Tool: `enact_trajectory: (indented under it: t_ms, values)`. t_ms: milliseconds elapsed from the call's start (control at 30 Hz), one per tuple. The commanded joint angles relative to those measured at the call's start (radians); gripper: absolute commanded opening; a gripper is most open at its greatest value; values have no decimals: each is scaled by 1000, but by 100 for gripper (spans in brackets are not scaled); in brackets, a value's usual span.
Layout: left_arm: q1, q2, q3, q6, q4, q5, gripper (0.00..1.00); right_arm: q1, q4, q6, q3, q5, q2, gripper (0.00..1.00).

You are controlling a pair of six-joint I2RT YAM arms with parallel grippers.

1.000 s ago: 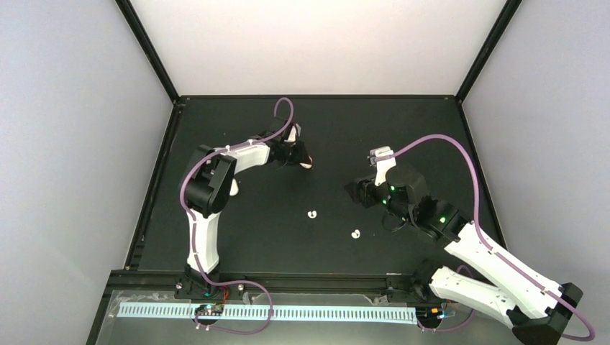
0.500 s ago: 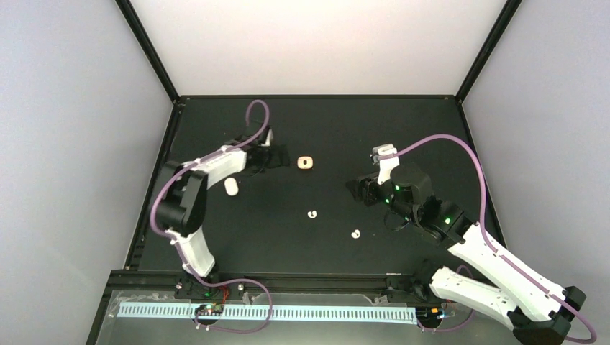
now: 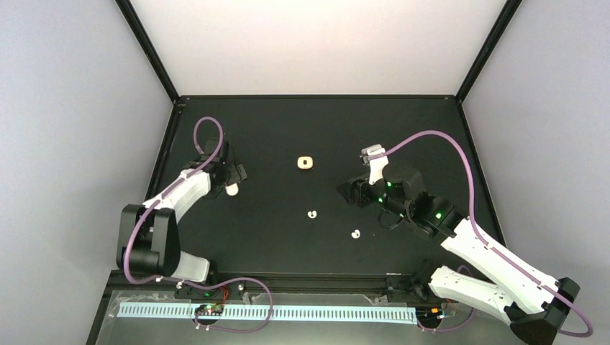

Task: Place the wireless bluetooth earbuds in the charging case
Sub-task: Move the charging case to the center of the board.

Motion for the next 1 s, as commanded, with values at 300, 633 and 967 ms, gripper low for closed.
enact_trajectory:
  t_ms: [300,633,967]
  values:
    - [49,215,85,47,-12,23,77,-2,13,13,10,-24,-49,80]
    - [42,243,79,12,6,62,47,-1,29,32,-9,-29,-57,80]
    - [-88,157,-5,-148,31,71,27,-2,51,41,-30,-29,-62,79]
